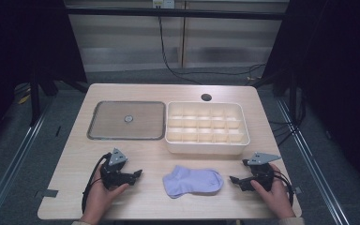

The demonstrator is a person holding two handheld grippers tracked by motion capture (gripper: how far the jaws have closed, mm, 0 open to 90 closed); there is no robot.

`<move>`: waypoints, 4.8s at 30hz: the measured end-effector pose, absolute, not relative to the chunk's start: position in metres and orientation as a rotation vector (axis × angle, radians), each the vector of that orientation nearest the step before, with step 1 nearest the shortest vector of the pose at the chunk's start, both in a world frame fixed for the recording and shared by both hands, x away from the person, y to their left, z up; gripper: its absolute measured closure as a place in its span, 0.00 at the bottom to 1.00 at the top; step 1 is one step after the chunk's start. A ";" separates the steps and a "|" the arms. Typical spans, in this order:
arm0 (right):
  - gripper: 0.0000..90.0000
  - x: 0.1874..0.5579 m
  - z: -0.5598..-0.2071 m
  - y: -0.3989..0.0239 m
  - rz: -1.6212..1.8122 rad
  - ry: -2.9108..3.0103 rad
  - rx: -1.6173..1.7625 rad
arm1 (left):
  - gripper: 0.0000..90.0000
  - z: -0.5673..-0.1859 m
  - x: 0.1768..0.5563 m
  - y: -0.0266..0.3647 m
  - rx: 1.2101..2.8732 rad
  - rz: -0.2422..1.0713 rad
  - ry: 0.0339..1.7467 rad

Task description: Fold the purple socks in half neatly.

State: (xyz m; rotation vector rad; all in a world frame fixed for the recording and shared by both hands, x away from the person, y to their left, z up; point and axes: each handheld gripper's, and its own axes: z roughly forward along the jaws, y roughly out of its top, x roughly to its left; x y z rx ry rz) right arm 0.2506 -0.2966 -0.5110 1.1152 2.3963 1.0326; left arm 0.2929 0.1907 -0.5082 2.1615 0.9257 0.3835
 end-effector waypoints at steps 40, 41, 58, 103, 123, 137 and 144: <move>0.38 0.234 -0.497 -0.289 1.060 2.516 1.059 | 0.23 -0.508 0.295 0.190 2.160 0.378 0.932; 0.40 0.231 -0.496 -0.287 1.057 2.525 1.049 | 0.23 -0.508 0.295 0.190 2.162 0.380 0.934; 0.94 0.214 -0.487 -0.274 1.040 2.577 0.964 | 0.29 -0.493 0.295 0.168 2.210 0.305 0.911; 1.00 0.229 -0.493 -0.256 1.007 2.632 0.930 | 0.82 -0.477 0.273 0.066 2.472 0.056 0.879; 1.00 0.229 -0.495 -0.253 1.024 2.616 0.946 | 0.87 -0.477 0.282 0.072 2.420 -0.146 0.967; 1.00 0.228 -0.495 -0.253 1.025 2.605 0.952 | 0.87 -0.460 0.286 0.075 2.358 -0.219 0.983; 1.00 0.227 -0.495 -0.252 1.024 2.608 0.953 | 0.87 -0.458 0.288 0.074 2.339 -0.228 0.988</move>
